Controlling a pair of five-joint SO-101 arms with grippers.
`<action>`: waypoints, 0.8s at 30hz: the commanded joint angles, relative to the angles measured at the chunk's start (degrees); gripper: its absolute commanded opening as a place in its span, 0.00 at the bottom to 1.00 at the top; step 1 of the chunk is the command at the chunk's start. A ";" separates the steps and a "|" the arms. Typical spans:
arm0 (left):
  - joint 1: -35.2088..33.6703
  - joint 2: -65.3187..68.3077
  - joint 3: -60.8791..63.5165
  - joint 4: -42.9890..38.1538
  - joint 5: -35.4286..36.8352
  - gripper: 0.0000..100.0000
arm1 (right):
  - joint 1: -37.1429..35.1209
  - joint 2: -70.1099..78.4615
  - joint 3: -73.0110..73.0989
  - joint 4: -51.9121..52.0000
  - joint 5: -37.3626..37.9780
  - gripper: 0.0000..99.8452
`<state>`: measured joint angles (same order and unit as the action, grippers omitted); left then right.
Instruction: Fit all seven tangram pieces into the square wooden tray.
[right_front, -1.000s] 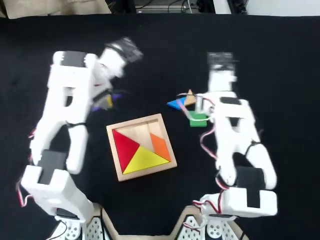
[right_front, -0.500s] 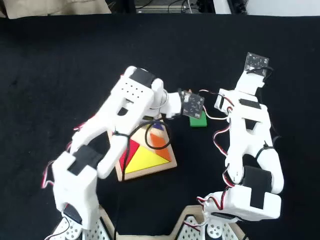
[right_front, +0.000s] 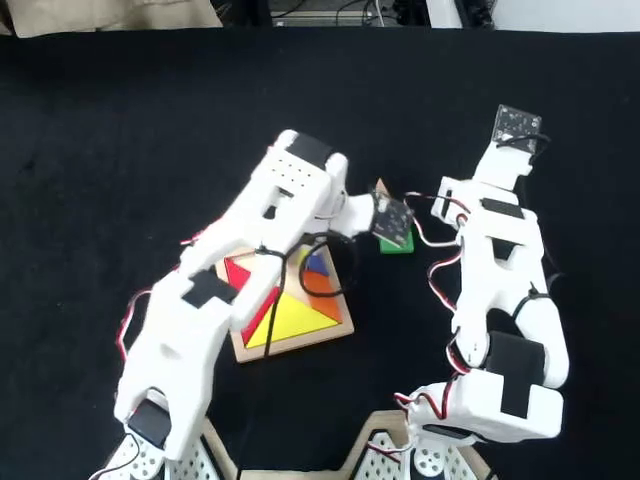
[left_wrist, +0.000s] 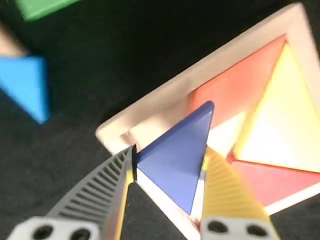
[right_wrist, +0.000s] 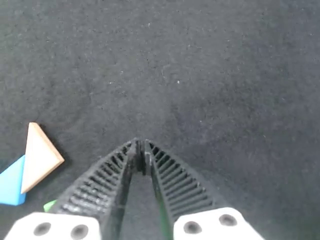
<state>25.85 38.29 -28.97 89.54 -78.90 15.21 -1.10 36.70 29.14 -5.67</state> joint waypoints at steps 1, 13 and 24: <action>1.27 1.76 -6.73 2.99 -0.53 0.05 | 0.97 -0.40 -4.62 -1.05 -0.53 0.01; 0.75 3.96 -11.91 3.08 5.71 0.21 | 0.62 -0.40 -4.62 -0.97 -0.18 0.01; 0.84 4.04 -12.44 5.45 3.60 0.21 | 0.62 -0.40 -4.62 -0.88 -0.09 0.01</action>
<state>26.81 43.12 -38.37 94.73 -74.77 15.12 -1.10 36.70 29.14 -5.67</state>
